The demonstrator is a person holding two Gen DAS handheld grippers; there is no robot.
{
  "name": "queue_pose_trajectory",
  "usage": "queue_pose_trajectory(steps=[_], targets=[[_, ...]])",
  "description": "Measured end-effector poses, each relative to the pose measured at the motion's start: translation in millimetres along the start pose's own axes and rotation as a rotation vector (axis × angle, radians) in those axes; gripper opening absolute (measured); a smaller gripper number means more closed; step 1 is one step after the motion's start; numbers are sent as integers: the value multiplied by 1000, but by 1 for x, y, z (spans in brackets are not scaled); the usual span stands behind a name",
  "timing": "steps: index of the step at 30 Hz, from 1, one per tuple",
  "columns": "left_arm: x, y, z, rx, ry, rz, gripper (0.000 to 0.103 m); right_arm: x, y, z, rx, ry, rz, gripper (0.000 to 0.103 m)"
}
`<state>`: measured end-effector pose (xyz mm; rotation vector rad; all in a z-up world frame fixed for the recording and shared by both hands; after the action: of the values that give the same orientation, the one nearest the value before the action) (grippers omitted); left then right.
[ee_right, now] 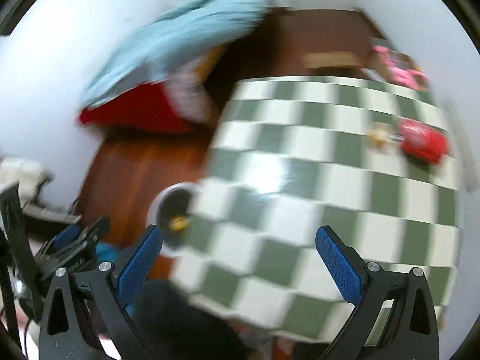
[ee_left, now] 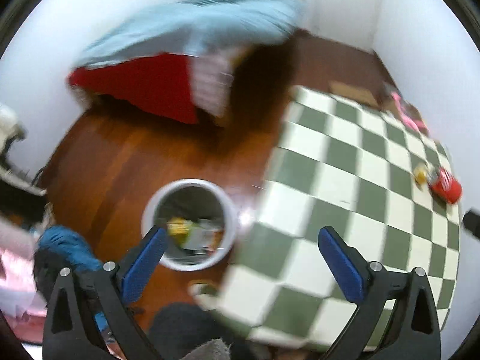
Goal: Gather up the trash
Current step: 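Move both grippers back toward the table, then grasp the orange peel with the left gripper while the right grasps the red cola can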
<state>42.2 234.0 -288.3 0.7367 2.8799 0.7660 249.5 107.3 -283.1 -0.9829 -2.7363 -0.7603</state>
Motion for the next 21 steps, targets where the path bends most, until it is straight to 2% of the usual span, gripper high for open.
queue_pose_trajectory(steps=[3,5,6,10,13,17,19,21], targets=[[-66,1,33,46,-16,77,103,-72,24,10,20,-125,21,103],[-109,-1,54,72,-20,116,103,-118,43,22,60,-240,-37,103],[-127,-2,62,82,-15,135,103,-140,52,31,98,-301,-80,103],[-192,-6,93,117,19,217,103,-205,81,70,247,-414,-222,103],[-220,-9,110,152,10,238,103,-231,98,99,326,-466,-321,103],[-233,-8,123,156,29,266,103,-235,111,129,370,-515,-529,103],[-233,-5,126,156,35,267,103,-235,113,143,394,-505,-588,103],[-233,-2,127,157,23,254,103,-238,116,157,427,-479,-593,103]])
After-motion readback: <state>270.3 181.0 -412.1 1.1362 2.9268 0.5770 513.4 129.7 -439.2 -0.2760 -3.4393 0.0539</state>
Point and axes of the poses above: each gripper's, at about its wrist camera, not at the fingertips, and z roughly the way its jaws point, x to its left, y to its top, the point moved 9 cm from there along z, roughly the way its jaws point, and after that the axes turned 1 degree about z, right-handed, at the moved point
